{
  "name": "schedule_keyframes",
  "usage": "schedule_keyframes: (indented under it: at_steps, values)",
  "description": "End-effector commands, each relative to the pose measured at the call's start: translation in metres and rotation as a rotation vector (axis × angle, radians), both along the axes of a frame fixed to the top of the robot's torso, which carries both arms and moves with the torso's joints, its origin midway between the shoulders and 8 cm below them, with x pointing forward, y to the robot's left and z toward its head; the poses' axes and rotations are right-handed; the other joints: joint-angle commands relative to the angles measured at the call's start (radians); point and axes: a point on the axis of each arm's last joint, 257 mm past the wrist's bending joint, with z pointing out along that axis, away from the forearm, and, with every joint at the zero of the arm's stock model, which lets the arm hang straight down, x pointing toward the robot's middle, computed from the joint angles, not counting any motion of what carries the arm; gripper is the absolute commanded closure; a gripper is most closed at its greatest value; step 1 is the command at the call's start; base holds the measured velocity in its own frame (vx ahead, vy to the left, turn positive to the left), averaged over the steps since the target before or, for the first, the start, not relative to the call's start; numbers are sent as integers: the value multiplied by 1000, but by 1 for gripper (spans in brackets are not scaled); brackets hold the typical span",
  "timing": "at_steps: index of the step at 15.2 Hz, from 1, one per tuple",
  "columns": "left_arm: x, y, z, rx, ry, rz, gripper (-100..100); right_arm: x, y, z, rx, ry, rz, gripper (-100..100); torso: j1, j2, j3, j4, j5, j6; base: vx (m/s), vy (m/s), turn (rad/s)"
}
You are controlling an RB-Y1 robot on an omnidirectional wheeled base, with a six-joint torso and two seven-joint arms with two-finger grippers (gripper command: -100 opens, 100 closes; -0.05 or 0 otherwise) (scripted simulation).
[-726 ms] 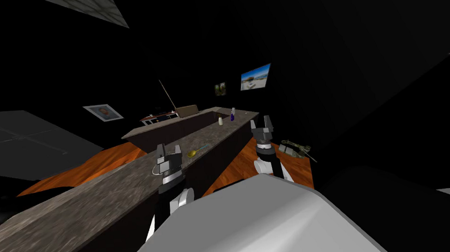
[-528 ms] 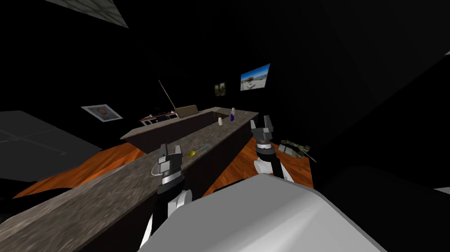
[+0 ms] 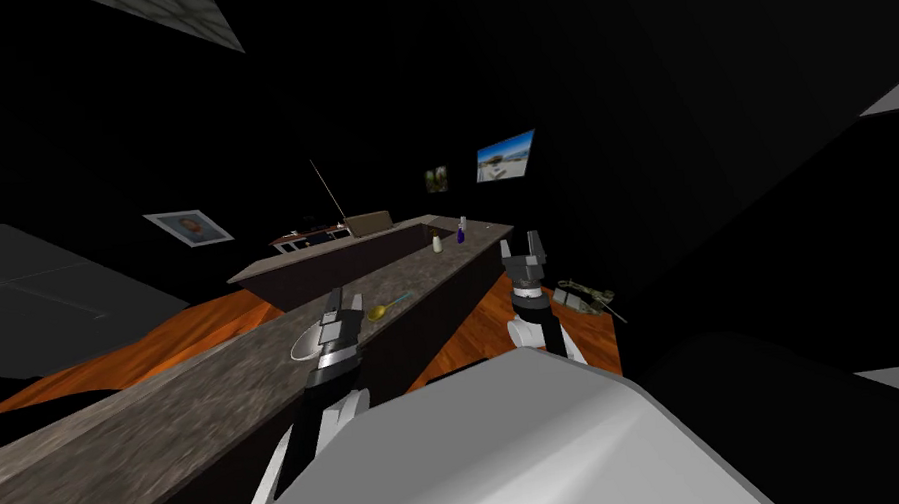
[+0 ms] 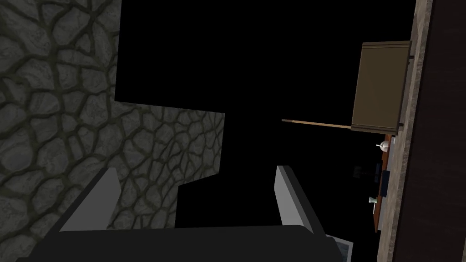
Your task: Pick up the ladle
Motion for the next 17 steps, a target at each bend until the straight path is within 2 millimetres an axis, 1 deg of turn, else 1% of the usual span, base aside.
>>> schedule_keyframes:
  at_steps: [1,2,3,4,5,6,7,8,9,11,12,14,15,17]
  values:
    - [4,3,-8,16,37,0,-100,0,0,0,0,0,0,0,0,0,0,0,0,0,35,-45,-42]
    - [7,9,-15,34,72,4,-100,0,0,0,0,0,0,0,0,0,0,0,0,0,42,-48,-54]
    - [9,9,-17,33,82,5,-100,0,0,0,0,0,0,0,-1,-1,0,0,0,0,44,-44,-47]
    - [11,17,-23,50,112,11,-100,0,0,0,0,0,0,0,-1,-1,0,0,0,0,40,-47,-70]
    - [13,18,-27,48,129,13,-100,0,0,0,0,0,0,0,-1,-1,0,0,0,0,40,-44,-58]
    - [13,18,-27,48,129,13,-100,0,0,0,0,0,0,0,-1,-1,0,0,0,0,31,-30,-17]
    - [16,26,-34,62,166,23,-100,0,0,0,0,0,0,0,0,0,0,0,0,0,34,-39,-63]
    - [17,27,-37,60,180,26,-100,0,0,0,0,0,0,0,0,0,0,0,0,0,39,-39,-59]
    - [19,36,-41,72,204,36,-100,0,0,0,0,0,0,0,0,0,0,0,0,0,44,-47,-77]
    - [21,38,-48,69,233,42,-100,0,0,0,0,0,0,0,-1,-1,-1,0,0,0,46,-44,-39]
    - [22,49,-54,78,263,56,-100,0,0,0,0,0,0,0,-1,-1,-1,0,0,0,40,-44,-63]
    - [24,50,-60,75,288,61,-100,0,0,0,0,0,0,0,-1,-1,-1,0,0,0,38,-33,-42]
    - [24,62,-63,82,312,77,-100,0,0,0,0,0,0,0,0,-1,0,0,0,0,37,-39,-59]
    - [26,64,-71,78,344,84,-100,0,0,0,0,0,0,0,-1,-1,0,0,0,0,38,-41,-50]
